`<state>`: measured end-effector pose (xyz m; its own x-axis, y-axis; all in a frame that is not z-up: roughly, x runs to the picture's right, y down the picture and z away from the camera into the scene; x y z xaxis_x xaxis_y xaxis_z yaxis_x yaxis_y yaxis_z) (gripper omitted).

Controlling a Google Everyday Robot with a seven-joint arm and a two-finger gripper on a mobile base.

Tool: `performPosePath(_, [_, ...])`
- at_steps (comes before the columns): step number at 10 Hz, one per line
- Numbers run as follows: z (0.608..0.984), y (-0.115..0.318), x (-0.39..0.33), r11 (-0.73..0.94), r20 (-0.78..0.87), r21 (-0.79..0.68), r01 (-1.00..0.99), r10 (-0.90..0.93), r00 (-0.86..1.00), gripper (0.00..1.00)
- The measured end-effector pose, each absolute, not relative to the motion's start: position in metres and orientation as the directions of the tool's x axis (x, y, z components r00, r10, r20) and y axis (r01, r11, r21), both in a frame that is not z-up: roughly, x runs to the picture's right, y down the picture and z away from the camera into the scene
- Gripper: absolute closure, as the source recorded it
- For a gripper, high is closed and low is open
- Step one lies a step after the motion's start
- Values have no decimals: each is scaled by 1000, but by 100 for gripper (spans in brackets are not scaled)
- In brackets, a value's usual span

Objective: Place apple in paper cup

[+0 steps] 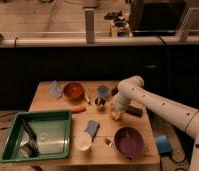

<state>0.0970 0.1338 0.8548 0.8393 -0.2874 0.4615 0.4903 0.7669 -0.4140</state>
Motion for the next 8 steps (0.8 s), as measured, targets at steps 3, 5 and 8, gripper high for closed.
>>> performPosePath(3, [842,129,90,766,466,-407,497,-293,835,95])
performPosePath(5, [840,131,84,765,468,-402,503,-301,831,95])
performPosePath(8, [832,133,74,759,476,-394,519,-314,821,84])
